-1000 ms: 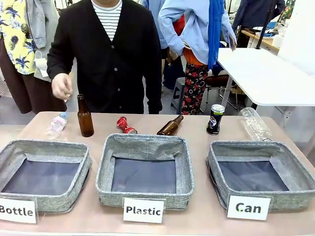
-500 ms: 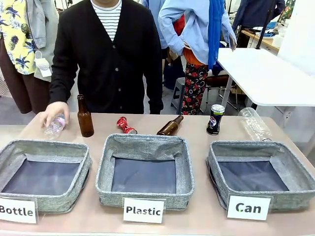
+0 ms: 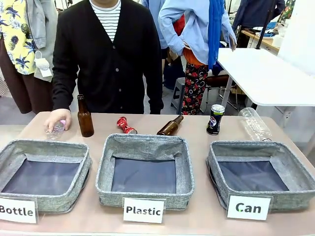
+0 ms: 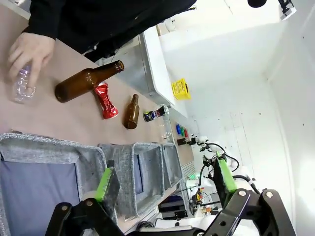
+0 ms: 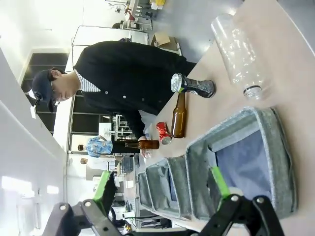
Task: Sort the can waste into the basket.
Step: Pick up the can waste from the table and place it in the right Fabric basket.
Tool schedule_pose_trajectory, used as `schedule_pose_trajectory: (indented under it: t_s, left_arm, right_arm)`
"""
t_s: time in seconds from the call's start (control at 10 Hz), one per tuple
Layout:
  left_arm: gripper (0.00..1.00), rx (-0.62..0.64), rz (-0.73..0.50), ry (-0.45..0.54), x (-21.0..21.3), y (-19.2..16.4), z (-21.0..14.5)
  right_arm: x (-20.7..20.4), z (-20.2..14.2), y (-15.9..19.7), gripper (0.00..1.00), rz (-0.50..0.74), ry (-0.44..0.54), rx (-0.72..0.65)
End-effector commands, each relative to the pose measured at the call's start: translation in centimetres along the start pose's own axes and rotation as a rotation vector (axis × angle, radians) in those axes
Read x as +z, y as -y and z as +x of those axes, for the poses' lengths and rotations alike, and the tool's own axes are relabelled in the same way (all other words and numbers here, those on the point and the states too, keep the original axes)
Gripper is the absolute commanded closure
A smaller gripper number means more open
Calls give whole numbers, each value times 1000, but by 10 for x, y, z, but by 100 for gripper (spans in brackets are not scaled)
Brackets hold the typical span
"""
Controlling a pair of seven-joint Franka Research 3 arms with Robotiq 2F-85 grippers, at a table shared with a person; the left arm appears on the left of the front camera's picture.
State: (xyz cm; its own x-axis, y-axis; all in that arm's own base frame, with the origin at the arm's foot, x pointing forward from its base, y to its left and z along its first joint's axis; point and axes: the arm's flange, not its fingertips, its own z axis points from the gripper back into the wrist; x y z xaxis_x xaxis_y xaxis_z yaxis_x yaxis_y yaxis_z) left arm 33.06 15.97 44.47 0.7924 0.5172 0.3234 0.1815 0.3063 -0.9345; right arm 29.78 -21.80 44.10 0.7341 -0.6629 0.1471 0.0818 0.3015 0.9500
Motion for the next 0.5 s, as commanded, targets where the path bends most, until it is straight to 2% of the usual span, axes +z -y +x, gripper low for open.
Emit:
schedule_pose_trajectory:
  t_s: [0.0, 0.3, 0.4]
  left_arm:
    - [0, -25, -1, -7, -1, -2, 1]
    - [0, -25, -1, -7, -1, -2, 1]
    - [0, -25, -1, -7, -1, -2, 1]
  right_arm:
    - [-23, 2, -8, 0, -20, -46, 70]
    - [-110, -2, -24, 0, -155, -270, 561]
    - [-141, -3, -26, 0, -213, -265, 769]
